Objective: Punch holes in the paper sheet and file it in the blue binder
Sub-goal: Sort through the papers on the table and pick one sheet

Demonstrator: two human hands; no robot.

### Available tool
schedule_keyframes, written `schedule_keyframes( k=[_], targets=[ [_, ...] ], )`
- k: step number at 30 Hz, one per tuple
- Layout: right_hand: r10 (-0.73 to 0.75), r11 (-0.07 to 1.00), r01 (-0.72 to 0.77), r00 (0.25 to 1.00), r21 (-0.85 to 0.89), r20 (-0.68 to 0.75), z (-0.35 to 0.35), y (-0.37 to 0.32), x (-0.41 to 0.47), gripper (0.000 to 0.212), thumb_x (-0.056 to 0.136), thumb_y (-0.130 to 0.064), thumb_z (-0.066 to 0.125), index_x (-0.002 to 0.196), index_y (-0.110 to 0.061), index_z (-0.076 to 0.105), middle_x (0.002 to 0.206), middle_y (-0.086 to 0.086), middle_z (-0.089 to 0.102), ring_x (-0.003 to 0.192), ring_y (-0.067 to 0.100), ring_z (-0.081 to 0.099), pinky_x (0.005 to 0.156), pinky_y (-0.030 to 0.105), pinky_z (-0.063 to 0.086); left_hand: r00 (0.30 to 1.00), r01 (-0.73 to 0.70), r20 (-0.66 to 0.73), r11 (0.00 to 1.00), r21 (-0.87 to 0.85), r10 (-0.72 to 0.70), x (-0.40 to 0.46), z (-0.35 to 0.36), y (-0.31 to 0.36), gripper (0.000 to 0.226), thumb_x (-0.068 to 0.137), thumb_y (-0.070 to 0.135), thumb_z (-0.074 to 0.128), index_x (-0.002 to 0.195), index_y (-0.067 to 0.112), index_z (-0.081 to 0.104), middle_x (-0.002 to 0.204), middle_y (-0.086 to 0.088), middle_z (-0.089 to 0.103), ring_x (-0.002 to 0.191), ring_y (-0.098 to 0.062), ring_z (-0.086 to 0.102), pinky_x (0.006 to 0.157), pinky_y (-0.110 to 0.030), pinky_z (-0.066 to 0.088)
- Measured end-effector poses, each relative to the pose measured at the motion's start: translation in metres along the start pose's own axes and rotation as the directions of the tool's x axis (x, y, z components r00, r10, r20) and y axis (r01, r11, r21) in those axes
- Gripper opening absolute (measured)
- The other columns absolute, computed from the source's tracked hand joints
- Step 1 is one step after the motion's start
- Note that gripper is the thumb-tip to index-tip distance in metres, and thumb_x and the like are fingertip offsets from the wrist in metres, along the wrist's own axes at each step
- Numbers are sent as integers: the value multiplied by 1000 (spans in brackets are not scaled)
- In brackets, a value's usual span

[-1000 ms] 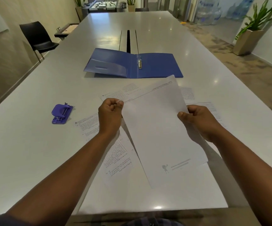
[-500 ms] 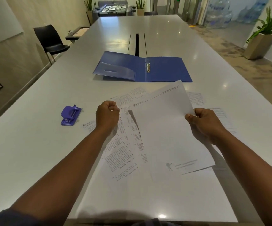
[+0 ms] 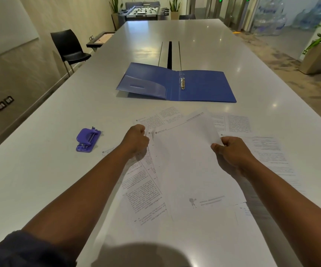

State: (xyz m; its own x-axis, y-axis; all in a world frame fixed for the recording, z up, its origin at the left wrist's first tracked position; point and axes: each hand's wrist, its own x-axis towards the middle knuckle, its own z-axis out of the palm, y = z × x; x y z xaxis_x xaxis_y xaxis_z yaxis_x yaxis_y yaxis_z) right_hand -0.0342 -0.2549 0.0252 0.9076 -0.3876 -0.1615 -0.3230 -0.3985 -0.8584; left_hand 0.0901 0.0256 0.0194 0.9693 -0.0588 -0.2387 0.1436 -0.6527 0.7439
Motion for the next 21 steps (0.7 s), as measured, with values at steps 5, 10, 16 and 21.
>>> schedule_keyframes(
  k=[5,10,16,21],
  targets=[
    [2,999,-2,1000,-52,4,4,3,4,12,97,-20,68,91,-10,73,84,-1,69,76,15,63,64,27,44,998,-50,56,990,135,43,7,-4,10,40,94,-10,48,77,27,48,106,-3,54,89,-20,54,76,-28,47],
    [0,999,0,1000,-41,-4,7,6,6,17,97,-18,68,81,-10,70,74,1,66,68,15,60,60,26,42,991,-24,131,990,141,5,17,-11,23,16,98,-1,51,100,9,64,108,-4,62,93,-21,58,77,-30,48],
    [-11,999,10,1000,-42,-12,8,10,8,22,95,-19,69,85,1,71,83,20,71,73,30,62,69,33,45,982,27,187,998,56,-37,21,-22,34,20,102,24,59,101,5,65,106,-3,65,93,-23,59,76,-31,46],
    [-22,1000,22,1000,0,-18,6,14,9,20,95,-20,69,89,-2,73,98,24,73,87,42,70,74,37,49,987,52,160,984,-171,-24,12,-22,32,10,99,15,63,94,7,66,104,-6,70,82,-19,65,66,-27,48]
  ],
)
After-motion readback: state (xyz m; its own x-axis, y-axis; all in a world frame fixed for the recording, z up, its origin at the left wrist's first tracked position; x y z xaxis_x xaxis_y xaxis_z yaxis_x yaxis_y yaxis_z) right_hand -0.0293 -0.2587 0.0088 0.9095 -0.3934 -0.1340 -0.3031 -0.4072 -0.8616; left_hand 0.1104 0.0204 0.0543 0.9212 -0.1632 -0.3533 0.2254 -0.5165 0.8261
